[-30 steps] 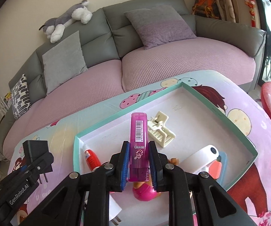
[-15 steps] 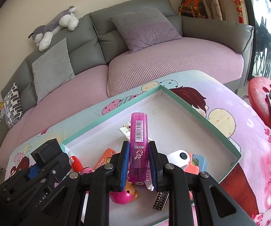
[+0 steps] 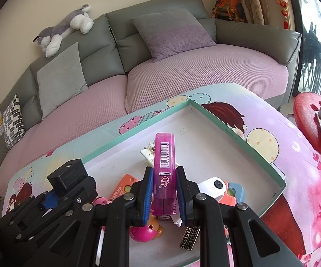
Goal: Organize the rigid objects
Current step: 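Carry black charger with left tool while right tool carries lipstick toward tray, then open both tools to release the charger and lipstick in the tray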
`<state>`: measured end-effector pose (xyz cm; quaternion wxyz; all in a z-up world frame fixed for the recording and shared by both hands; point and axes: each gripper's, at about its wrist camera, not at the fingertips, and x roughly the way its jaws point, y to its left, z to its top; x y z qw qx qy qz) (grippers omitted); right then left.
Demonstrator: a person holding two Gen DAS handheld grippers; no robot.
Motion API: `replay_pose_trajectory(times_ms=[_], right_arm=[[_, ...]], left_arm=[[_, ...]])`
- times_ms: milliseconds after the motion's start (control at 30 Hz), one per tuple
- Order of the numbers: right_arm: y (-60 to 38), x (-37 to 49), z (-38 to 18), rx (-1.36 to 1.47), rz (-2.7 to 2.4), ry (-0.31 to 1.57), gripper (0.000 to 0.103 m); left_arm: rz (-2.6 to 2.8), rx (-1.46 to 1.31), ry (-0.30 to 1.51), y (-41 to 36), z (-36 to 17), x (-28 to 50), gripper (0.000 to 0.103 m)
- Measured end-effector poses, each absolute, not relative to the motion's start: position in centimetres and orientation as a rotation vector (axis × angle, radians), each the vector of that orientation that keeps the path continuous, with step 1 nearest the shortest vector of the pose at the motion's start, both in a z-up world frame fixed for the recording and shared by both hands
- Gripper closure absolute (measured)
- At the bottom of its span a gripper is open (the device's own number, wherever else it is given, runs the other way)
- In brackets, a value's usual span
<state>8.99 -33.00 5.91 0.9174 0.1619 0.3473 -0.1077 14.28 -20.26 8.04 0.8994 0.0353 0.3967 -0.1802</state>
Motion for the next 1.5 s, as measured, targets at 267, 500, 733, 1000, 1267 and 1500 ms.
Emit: replay_pose_trajectory(times_ms=[267,500,733,1000,1267,1500], right_arm=[[-32.7,9.1,5.9,0.318,-0.224,0.723,0.081],[-32.2,9.3,5.9,0.285,-0.234,0.733,0.081],[-32.1,9.3,5.9,0.276,-0.239,0.738,0.081],[-31.8,9.5,6.0,0.248,-0.252,0.752,0.079],[-31.9,9.3,6.3,0.251,-0.255,0.746,0.079],[-31.6,9.2,6.7,0.247,-0.256,0.734,0.052]], left_arm=[[-0.386,0.032,0.847,-20.1,7.2,14.9,0.073],[-0.380,0.013,0.875,-19.9,6.5,15.4,0.073],[-0.376,0.008,0.885,-19.7,6.7,15.3,0.068],[-0.353,0.005,0.883,-19.0,7.3,15.2,0.053],[-0.299,-0.004,0.884,-17.5,8.0,15.2,0.051],[-0.198,-0.032,0.898,-15.3,8.3,15.6,0.039]])
